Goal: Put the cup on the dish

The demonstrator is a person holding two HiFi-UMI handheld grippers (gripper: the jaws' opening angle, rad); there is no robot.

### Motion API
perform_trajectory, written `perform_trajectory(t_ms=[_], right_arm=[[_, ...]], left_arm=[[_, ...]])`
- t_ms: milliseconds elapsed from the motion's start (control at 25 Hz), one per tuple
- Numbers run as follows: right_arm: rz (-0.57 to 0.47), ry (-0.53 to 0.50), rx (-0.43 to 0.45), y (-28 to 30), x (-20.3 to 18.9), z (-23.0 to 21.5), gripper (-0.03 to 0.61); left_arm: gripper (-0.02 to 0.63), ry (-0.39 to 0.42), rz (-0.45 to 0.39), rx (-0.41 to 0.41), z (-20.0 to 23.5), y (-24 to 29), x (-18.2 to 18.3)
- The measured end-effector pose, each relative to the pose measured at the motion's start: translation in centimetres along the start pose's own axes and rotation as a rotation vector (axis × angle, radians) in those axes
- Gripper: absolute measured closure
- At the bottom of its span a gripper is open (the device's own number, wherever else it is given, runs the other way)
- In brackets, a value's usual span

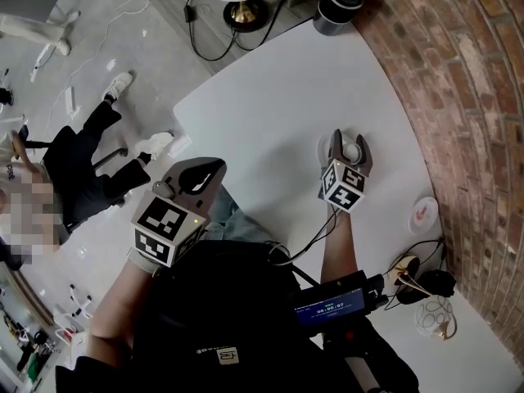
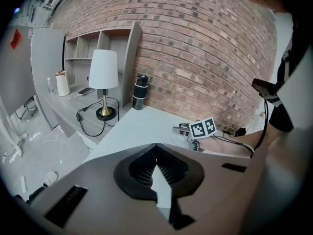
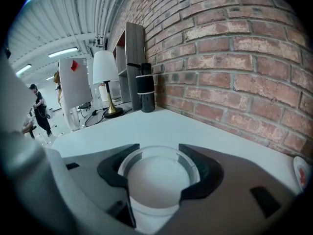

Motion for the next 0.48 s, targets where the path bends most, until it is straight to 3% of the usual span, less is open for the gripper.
perform_trajectory(t_ms=[480], right_arm=[[0.002,-0.002,-0.021,0.69,-0.94,0.19,0.327]], left_arm=[[0.609,-0.001,-0.005,0.006,0.14,-0.07,-0.11]])
Point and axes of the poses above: the fingertips, and each gripper's own axes: y forward along the fingers, z to its left, x out of its top, the point moved 8 cm from there along -y, backward along the fingers, and after that the axes turned 10 degrees about x, right-handed, at the moved point
